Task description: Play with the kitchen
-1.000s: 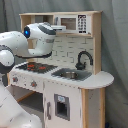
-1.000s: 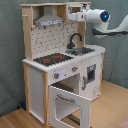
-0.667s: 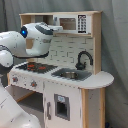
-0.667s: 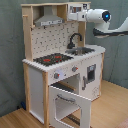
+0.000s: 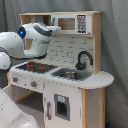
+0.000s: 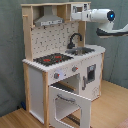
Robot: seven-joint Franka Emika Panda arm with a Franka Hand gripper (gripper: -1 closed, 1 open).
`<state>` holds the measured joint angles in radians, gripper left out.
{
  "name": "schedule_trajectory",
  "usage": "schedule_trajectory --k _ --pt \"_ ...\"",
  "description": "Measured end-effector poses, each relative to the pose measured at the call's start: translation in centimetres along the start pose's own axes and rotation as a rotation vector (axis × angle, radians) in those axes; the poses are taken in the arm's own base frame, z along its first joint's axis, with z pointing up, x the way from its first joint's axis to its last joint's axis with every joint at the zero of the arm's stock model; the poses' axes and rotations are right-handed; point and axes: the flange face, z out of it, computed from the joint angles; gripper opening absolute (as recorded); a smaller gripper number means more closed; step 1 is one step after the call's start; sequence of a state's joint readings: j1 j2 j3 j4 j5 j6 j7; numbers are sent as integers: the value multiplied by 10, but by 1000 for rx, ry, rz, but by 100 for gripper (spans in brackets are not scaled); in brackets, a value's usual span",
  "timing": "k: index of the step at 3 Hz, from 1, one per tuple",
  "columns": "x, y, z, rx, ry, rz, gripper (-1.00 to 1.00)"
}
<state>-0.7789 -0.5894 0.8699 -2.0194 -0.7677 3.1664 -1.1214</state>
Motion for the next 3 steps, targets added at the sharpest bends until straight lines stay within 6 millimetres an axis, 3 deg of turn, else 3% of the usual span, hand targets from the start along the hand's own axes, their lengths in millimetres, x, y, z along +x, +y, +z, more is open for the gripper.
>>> schedule_trajectory --k 3 --pt "-11 -16 -47 -26 -4 23 -100"
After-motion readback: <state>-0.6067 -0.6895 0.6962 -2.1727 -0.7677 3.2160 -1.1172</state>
